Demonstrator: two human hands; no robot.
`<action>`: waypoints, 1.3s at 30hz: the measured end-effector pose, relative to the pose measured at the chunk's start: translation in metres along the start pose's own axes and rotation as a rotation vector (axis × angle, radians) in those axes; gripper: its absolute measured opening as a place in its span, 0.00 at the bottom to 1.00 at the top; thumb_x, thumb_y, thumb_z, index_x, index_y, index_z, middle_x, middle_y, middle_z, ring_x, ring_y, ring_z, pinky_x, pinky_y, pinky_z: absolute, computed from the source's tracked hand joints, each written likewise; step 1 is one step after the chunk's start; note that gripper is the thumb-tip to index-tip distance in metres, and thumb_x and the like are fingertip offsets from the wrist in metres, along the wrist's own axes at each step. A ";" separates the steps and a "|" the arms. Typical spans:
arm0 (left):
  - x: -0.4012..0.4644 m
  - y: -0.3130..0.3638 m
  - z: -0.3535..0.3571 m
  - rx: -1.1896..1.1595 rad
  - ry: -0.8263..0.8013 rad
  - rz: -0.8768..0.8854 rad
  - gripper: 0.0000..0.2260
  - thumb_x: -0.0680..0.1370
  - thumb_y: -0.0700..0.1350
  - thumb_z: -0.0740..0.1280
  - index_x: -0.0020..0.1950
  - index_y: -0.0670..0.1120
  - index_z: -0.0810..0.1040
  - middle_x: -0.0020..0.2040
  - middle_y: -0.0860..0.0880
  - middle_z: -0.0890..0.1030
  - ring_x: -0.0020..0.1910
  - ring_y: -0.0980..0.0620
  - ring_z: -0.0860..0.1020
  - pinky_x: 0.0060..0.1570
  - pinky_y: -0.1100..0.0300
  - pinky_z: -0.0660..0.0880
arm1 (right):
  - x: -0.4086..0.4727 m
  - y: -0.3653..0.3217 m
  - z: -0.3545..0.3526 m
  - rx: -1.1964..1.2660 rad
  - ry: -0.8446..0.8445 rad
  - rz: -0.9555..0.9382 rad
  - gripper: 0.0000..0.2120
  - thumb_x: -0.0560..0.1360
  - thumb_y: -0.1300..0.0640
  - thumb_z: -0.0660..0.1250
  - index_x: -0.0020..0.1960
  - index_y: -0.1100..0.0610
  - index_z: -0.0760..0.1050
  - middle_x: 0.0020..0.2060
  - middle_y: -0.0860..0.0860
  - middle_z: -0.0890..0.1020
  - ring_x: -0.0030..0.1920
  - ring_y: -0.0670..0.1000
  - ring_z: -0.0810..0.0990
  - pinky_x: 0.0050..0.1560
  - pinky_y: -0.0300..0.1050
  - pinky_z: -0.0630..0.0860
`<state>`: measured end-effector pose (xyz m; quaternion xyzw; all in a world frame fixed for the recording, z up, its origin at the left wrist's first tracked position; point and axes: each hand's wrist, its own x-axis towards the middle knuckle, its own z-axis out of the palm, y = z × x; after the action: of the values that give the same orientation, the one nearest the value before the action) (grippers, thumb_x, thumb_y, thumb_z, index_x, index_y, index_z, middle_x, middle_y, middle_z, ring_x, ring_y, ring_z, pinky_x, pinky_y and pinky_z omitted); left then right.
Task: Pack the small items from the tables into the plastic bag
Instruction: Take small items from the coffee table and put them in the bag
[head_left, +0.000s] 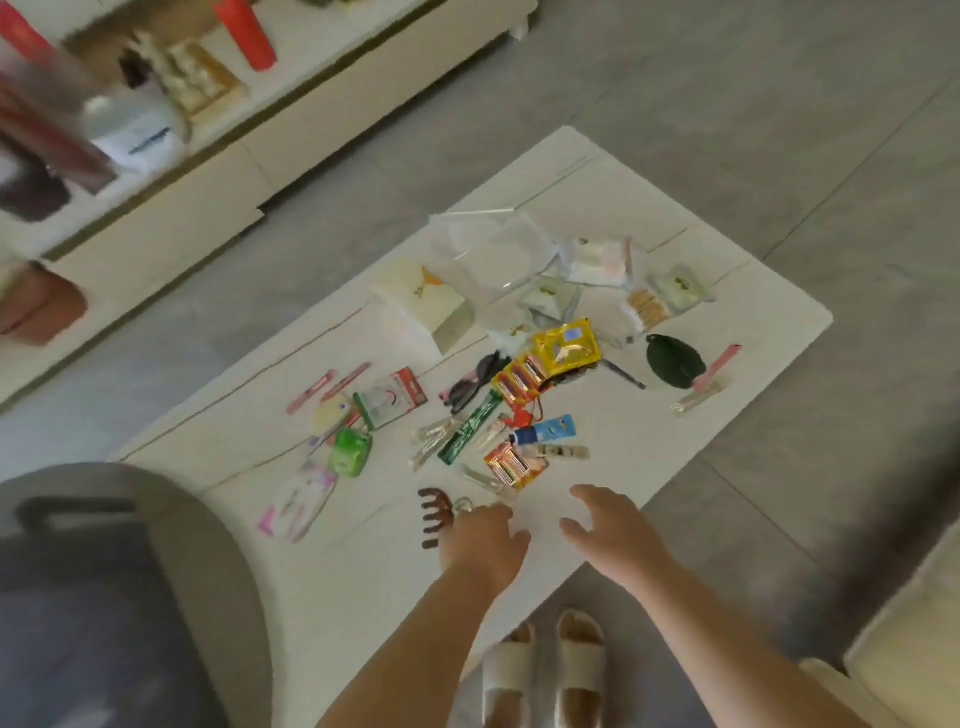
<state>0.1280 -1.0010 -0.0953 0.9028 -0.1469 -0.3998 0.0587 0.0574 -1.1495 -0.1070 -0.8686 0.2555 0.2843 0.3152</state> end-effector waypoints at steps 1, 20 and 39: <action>-0.001 -0.011 0.002 -0.024 0.001 -0.036 0.19 0.78 0.58 0.58 0.67 0.55 0.72 0.65 0.52 0.76 0.63 0.50 0.74 0.61 0.57 0.70 | 0.005 -0.006 0.005 -0.018 -0.022 -0.022 0.27 0.77 0.44 0.58 0.73 0.51 0.60 0.70 0.49 0.68 0.70 0.50 0.67 0.68 0.48 0.67; 0.041 -0.138 0.058 -0.373 0.071 -0.323 0.18 0.78 0.54 0.61 0.68 0.53 0.71 0.65 0.52 0.74 0.63 0.51 0.72 0.60 0.57 0.71 | 0.066 -0.055 0.107 -0.339 -0.154 -0.135 0.18 0.76 0.44 0.61 0.61 0.53 0.69 0.53 0.49 0.77 0.53 0.47 0.77 0.54 0.40 0.77; 0.151 -0.125 0.090 -0.220 0.146 -0.325 0.31 0.74 0.52 0.67 0.70 0.48 0.55 0.59 0.48 0.73 0.58 0.48 0.76 0.53 0.55 0.76 | 0.116 -0.042 0.167 -0.197 0.039 0.088 0.21 0.74 0.46 0.61 0.65 0.51 0.66 0.53 0.47 0.74 0.53 0.46 0.74 0.49 0.40 0.76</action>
<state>0.1845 -0.9278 -0.2902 0.9294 0.0498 -0.3510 0.1023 0.1101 -1.0367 -0.2730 -0.8888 0.2702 0.3044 0.2107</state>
